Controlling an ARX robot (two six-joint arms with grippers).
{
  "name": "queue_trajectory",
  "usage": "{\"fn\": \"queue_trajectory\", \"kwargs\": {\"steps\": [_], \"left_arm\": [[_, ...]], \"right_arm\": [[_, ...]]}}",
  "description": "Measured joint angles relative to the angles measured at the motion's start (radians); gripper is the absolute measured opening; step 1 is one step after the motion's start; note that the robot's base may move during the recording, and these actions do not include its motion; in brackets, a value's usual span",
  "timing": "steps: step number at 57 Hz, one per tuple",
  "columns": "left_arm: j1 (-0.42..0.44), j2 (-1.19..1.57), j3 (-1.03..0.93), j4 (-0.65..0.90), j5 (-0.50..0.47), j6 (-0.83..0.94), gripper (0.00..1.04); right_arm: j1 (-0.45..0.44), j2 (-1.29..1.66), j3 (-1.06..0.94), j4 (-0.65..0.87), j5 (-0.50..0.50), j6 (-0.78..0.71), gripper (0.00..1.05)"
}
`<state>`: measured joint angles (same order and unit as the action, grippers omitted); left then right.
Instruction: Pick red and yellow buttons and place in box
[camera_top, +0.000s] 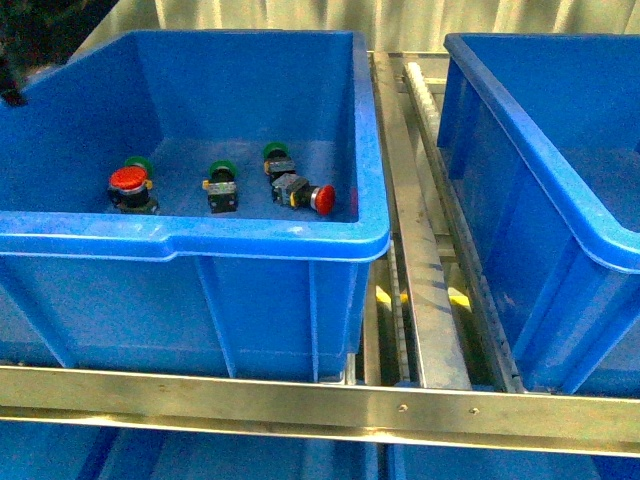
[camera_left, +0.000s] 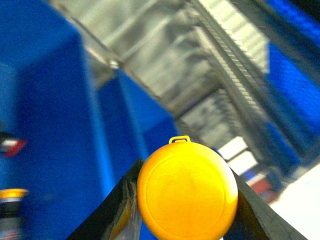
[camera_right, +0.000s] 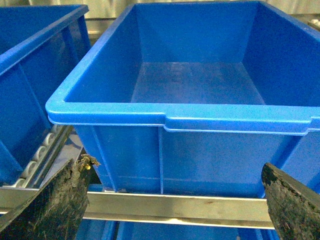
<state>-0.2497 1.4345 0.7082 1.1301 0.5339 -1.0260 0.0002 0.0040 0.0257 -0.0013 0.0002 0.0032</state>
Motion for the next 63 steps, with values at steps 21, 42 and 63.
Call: {"fn": "queue_trajectory", "kwargs": {"steps": [21, 42, 63], "left_arm": [[-0.114, 0.006, -0.042, 0.193, 0.139, -0.224, 0.33], [-0.066, 0.112, -0.032, 0.208, 0.136, -0.233, 0.33], [-0.064, 0.29, 0.233, 0.027, 0.138, -0.137, 0.33]], "right_arm": [[0.0, 0.0, 0.0, 0.0, 0.0, 0.0, 0.99], [0.0, 0.0, 0.0, 0.0, 0.0, 0.0, 0.99], [0.0, 0.0, 0.0, 0.0, 0.0, 0.0, 0.99]]}}
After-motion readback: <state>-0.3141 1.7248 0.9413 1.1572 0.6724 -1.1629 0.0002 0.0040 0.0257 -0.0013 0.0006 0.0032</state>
